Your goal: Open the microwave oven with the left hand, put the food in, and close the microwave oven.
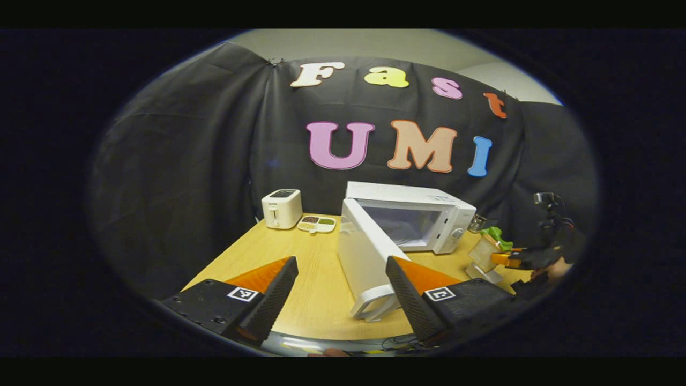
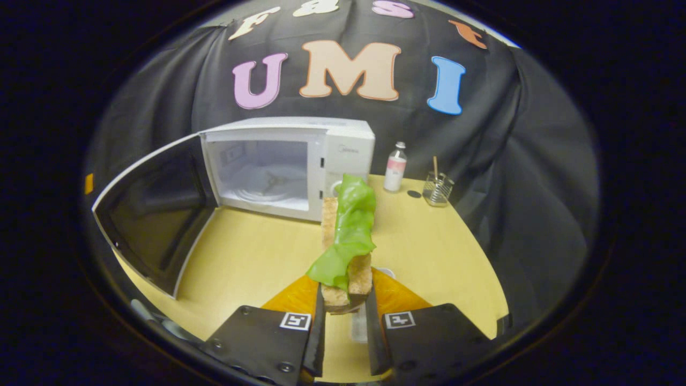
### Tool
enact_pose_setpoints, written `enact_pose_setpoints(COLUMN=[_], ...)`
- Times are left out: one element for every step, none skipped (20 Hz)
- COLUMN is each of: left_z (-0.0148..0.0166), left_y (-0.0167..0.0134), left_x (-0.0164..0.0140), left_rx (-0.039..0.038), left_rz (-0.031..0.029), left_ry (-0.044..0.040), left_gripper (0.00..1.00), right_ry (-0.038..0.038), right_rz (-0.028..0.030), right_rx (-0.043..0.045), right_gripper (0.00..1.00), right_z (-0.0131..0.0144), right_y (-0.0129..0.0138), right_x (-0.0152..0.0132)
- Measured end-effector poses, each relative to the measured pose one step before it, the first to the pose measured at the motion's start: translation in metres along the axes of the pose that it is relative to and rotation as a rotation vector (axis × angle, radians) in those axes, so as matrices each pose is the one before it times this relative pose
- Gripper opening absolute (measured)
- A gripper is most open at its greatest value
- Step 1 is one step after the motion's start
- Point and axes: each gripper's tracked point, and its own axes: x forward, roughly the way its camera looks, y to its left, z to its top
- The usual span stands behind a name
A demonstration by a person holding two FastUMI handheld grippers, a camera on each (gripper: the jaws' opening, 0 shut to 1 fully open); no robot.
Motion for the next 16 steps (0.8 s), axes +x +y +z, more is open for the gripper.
enact_pose_setpoints(left_z=[0.002,0.00126,0.00071,-0.00068,-0.00159,-0.00185,0.00126,0.00305,0.00267,0.00132,-0.00061,-0.001,0.00006,-0.00194,-0.00124,-0.00231], left_y=[0.00202,0.0031,0.0036,0.00409,0.00433,0.00244,0.00402,0.00325,0.00429,0.0045,0.00145,0.00276,0.00135,0.00053,-0.00056,0.00064], left_x=[-0.00035,0.00079,0.0013,0.00085,0.00034,0.00182,0.00113,0.00132,0.00035,0.00063,0.00183,0.00098,-0.00116,-0.0015,-0.0004,0.00017], left_rx=[0.01326,0.01089,0.0042,-0.00136,-0.00353,0.00037,0.00484,0.00422,0.00427,0.00259,0.00462,0.00668,0.00582,0.00249,-0.0001,0.0009], left_rz=[-0.00981,-0.00514,-0.00202,0.00101,0.00051,-0.00184,0.0023,0.00324,0.0058,0.0047,0.00635,0.00649,0.0035,0.00051,-0.00269,0.00032], left_ry=[-0.00739,-0.00661,-0.00868,-0.0043,0.00109,0.00322,-0.00383,-0.00879,-0.00609,-0.00457,0.00202,0.00522,0.00394,0.00259,0.00442,0.00704], left_gripper=[0.96,0.96,0.99,0.96,0.96,0.96,0.99,0.99,0.96,0.99,0.96,0.96,0.96,0.99,0.96,0.96], right_ry=[-0.00497,-0.00204,-0.00174,0.00245,0.00261,0.00193,0.00562,0.00431,0.0089,0.00822,0.00741,0.00696,0.00629,0.00463,0.0074,0.00653], right_rz=[0.02397,0.02694,0.02438,0.01811,0.01519,0.01871,0.01996,0.01929,0.01292,0.00447,-0.0028,0.00251,0.00716,0.00697,0.00203,0.00094], right_rx=[0.02712,0.02689,0.018,-0.00251,-0.01236,-0.0065,0.00223,0.01853,0.02472,0.01421,0.01091,0.01329,0.02121,0.0221,0.02582,0.03493], right_gripper=[0.35,0.35,0.35,0.32,0.35,0.35,0.35,0.35,0.35,0.35,0.35,0.29,0.29,0.29,0.29,0.29], right_z=[0.00765,0.00664,0.00481,0.00318,0.00401,0.00262,0.00243,0.00071,0.00172,0.00125,0.00216,-0.00043,0.00187,0.00198,0.00128,0.0011], right_y=[0.01586,0.01741,0.01748,0.01484,0.01487,0.01546,0.01434,0.01321,0.01071,0.00682,0.00636,0.00549,0.00704,0.00601,0.0052,0.00369], right_x=[0.00484,0.00679,0.0062,0.00804,0.00986,0.01088,0.01114,0.01083,0.01164,0.0115,0.01168,0.00796,0.00934,0.01069,0.01019,0.00894])
